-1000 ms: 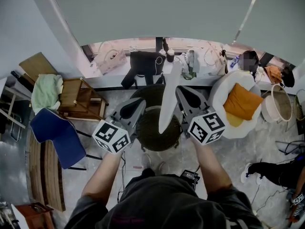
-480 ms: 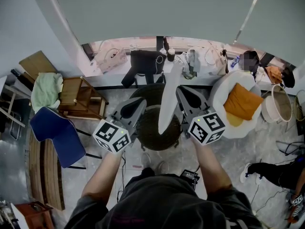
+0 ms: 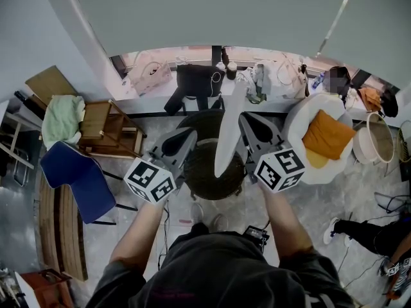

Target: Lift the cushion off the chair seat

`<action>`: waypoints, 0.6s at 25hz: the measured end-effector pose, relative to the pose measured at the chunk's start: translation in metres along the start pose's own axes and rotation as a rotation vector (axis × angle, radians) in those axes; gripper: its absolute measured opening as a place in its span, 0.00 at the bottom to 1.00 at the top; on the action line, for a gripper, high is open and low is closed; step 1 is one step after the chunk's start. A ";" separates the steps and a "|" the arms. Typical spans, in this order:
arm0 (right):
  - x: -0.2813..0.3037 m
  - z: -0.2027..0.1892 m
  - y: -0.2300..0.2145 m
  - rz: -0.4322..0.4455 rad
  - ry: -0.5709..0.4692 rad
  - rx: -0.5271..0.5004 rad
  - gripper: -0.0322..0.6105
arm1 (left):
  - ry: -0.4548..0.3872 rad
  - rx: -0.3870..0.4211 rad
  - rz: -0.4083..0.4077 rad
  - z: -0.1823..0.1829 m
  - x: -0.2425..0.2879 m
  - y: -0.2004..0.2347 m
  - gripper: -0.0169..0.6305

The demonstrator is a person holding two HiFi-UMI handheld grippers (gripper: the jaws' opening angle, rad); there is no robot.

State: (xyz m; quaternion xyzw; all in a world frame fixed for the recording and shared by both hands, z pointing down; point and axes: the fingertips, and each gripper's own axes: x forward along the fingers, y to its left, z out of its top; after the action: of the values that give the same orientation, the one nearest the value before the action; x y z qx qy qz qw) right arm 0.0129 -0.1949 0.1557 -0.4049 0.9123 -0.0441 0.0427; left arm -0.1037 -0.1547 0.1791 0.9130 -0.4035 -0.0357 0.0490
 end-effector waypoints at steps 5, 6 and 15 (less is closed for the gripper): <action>0.000 0.000 0.002 0.002 0.000 -0.002 0.08 | -0.008 -0.008 0.002 0.000 -0.002 0.001 0.04; 0.000 -0.001 0.002 0.002 0.000 -0.002 0.08 | -0.009 -0.008 0.003 0.000 -0.003 0.001 0.04; 0.004 -0.002 0.003 0.001 0.003 -0.001 0.08 | -0.009 -0.012 0.006 0.000 -0.004 0.005 0.04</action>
State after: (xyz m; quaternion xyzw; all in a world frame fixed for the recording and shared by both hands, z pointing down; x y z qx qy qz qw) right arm 0.0079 -0.1952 0.1568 -0.4046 0.9125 -0.0444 0.0411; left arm -0.1105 -0.1551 0.1798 0.9112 -0.4064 -0.0417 0.0527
